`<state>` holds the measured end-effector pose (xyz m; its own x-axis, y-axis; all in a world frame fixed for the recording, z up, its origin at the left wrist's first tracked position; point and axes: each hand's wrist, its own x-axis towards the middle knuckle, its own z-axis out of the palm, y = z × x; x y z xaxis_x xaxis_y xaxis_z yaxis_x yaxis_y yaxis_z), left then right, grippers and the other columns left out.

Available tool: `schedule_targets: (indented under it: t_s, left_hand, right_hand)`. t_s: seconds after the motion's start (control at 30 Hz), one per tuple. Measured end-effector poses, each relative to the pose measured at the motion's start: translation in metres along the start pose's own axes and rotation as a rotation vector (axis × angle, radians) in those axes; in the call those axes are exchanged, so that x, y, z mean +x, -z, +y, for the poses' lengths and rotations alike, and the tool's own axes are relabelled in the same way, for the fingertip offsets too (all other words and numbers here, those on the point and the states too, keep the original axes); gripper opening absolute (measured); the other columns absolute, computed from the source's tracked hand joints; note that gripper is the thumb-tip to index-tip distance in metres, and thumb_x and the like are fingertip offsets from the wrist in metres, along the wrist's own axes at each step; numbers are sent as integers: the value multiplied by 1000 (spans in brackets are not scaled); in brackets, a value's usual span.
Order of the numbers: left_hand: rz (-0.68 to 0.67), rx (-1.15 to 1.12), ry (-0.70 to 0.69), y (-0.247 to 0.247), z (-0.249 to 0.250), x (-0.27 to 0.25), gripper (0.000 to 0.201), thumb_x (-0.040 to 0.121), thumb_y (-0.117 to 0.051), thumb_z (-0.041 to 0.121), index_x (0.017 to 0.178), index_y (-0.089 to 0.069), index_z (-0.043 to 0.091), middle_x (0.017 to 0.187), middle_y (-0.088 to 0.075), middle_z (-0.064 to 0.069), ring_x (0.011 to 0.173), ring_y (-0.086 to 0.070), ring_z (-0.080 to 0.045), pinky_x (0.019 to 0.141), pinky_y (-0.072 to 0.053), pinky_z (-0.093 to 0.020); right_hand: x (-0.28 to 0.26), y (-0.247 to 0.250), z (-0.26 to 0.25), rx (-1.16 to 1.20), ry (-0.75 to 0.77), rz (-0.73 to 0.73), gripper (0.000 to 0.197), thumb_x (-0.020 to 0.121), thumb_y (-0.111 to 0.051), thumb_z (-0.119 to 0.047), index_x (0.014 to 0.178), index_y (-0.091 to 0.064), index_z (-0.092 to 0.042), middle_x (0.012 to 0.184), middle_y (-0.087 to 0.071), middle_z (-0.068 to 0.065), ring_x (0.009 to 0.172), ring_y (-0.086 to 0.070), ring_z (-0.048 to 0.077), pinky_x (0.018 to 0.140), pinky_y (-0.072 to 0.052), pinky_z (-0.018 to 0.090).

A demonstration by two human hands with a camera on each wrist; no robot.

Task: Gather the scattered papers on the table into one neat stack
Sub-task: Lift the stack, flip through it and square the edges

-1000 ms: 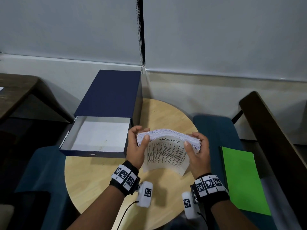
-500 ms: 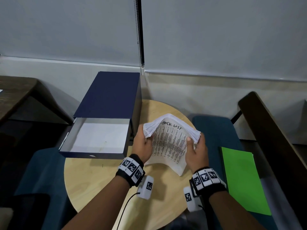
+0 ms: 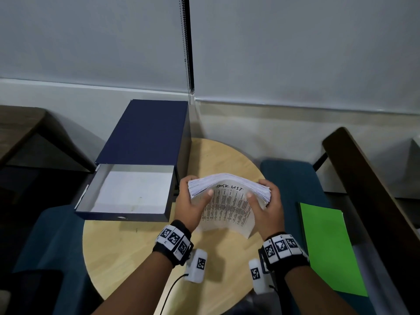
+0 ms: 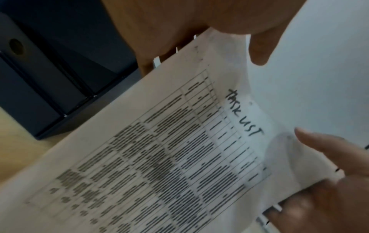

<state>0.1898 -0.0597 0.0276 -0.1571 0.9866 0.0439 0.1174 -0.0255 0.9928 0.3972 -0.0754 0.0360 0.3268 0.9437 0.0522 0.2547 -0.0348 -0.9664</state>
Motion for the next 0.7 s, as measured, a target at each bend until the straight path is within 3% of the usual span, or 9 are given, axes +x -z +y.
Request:
schedule_targets:
  t_s: [0.13,0.27,0.37,0.53,0.63,0.7]
  left_hand:
    - [138,-51,-31,-9,17,10,25,91,-61,36,108,-55,18,103,-67,6,89,-64,4,77,-49,-15]
    - [185,-34,-1,-12,17,17,7,98,-54,18,101,-60,19,101,-70,8,93,-64,-2,82,-48,-22]
    - [185,-19,-3,-12,16,18,11,98,-52,16,96,-61,23,101,-70,8,97,-64,-10,83,-48,-27]
    - [160,-61,-20,-11,16,19,9,95,-53,28,97,-61,25,103,-69,7,101,-64,-16,87,-51,-34]
    - [79,-141,-85,-6,11,13,38,84,-59,45,113,-54,21,117,-63,-1,109,-60,-15,91,-49,-28]
    - [-10,-203,-63,-1,2,10,57,75,-70,42,122,-45,20,121,-59,-5,111,-60,-17,92,-52,-31]
  right_hand:
    - [10,-6,-16,54,-9,81,13,90,-63,-31,102,-61,-27,105,-65,-13,98,-61,3,82,-50,22]
    - [16,-10,-19,33,-55,132,4,92,-58,-28,92,-62,-27,95,-64,-17,92,-59,-1,76,-47,25]
    - [18,-12,-16,53,-56,133,8,92,-57,-26,87,-62,-29,94,-66,-13,92,-62,7,75,-47,24]
    - [19,-11,-12,57,-52,126,5,91,-58,-28,88,-61,-31,95,-65,-12,94,-64,15,83,-54,38]
    - [16,-7,-10,94,-26,70,12,87,-62,-37,98,-58,-36,101,-65,-12,95,-65,15,83,-56,43]
    - [12,-2,-4,108,-19,-1,30,82,-67,-39,108,-53,-36,105,-66,-10,94,-67,12,79,-57,37]
